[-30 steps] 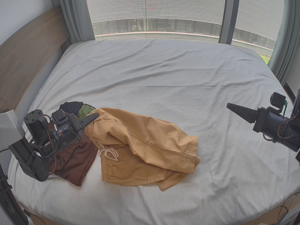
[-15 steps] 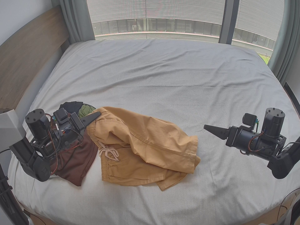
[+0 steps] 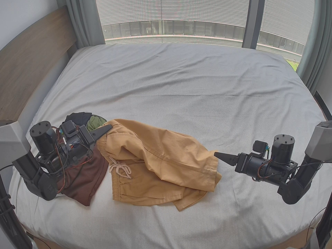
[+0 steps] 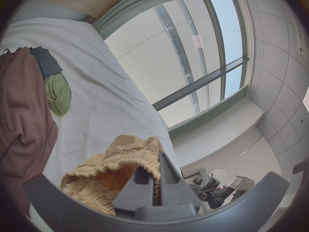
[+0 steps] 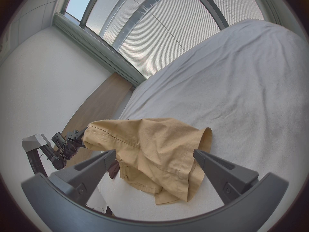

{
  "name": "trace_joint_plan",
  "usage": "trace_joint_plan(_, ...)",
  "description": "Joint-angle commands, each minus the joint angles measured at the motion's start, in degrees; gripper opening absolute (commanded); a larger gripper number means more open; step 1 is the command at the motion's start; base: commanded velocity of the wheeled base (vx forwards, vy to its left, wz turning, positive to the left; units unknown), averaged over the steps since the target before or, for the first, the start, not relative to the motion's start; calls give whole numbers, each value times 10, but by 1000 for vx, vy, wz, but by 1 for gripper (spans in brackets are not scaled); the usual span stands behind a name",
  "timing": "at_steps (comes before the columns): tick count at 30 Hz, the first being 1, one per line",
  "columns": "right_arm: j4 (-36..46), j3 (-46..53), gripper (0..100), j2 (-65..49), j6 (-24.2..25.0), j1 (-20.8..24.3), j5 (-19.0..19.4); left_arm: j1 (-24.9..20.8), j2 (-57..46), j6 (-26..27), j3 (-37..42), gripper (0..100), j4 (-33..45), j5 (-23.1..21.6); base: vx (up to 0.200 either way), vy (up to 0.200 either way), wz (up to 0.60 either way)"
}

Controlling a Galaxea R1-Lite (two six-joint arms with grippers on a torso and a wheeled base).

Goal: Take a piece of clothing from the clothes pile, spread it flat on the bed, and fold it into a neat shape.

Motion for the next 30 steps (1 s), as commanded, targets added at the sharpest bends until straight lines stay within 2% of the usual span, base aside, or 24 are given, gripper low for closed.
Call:
trace_joint_plan(1, -6, -1, 100, 42, 10, 1, 0, 1, 6, 0, -1, 0, 0, 0, 0, 0, 0)
trace_joint_plan(10, -66, -2, 100, 102, 25, 18, 0, 1, 5, 0, -1, 0, 0, 0, 0, 0, 0)
trace_joint_plan(13, -91, -3, 100, 117, 49, 32, -1, 0, 5, 0, -1, 0, 0, 0, 0, 0, 0)
trace_joint_plan(27, -94, -5, 100, 145, 54, 34, 0, 3, 5, 0, -2, 0, 0, 0, 0, 0, 0)
trace_joint_plan(30, -100, -8, 100, 147, 64, 50, 0, 3, 4, 0, -2, 0, 0, -1, 0, 0, 0)
